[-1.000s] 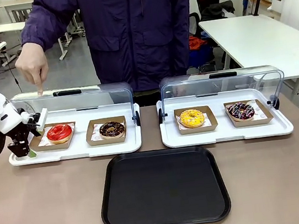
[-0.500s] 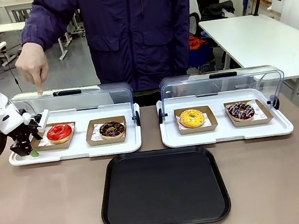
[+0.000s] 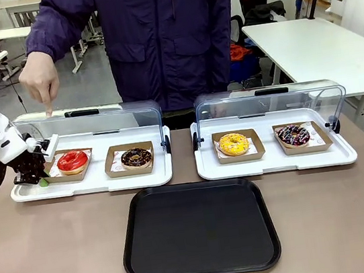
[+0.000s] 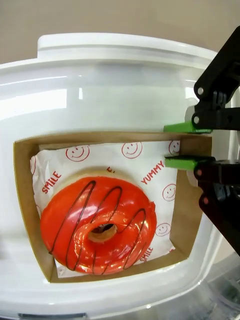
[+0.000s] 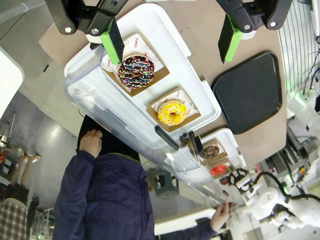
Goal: Move the first donut from the left to the tray.
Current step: Pick up the Paper togo box containing the Donut indicated by the person and place it on the Handle tray.
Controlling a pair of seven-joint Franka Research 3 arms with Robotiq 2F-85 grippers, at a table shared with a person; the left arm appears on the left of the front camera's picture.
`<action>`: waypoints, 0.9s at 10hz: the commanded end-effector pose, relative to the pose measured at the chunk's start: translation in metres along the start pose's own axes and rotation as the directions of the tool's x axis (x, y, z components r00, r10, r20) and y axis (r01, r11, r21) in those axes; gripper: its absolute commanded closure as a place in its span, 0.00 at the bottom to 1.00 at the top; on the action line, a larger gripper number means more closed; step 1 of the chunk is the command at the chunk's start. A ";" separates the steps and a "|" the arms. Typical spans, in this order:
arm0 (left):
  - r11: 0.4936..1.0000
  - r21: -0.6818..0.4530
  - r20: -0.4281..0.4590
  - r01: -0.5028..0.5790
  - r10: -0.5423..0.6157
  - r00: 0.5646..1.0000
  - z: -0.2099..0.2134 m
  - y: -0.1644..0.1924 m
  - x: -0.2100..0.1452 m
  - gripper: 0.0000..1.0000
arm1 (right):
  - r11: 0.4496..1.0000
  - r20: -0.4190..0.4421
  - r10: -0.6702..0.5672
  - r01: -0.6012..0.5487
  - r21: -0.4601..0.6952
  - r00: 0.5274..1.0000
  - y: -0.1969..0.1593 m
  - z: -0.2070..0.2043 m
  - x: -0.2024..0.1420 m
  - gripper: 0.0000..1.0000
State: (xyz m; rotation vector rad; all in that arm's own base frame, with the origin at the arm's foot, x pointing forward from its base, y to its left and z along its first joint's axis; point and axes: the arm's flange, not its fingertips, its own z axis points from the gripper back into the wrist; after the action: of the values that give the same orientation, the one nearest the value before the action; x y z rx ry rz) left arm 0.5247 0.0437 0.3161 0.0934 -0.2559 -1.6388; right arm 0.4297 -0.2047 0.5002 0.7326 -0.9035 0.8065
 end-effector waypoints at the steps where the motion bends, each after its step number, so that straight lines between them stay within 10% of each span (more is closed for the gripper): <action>1: 1.000 -0.020 -0.010 -0.016 0.016 1.000 0.002 -0.003 0.001 1.00 | 1.000 0.007 0.007 -0.007 0.002 1.000 0.003 -0.001 0.002 0.00; 9: 1.000 -0.007 0.002 -0.009 0.009 1.000 -0.001 -0.001 0.000 1.00 | 1.000 0.007 0.007 -0.007 0.002 1.000 0.003 -0.001 0.002 0.00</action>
State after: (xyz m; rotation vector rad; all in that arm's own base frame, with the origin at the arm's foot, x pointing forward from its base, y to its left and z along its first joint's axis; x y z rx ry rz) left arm 0.5241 0.0433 0.3155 0.0844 -0.2537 -1.6285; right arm 0.4297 -0.2047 0.5002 0.7326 -0.9035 0.8065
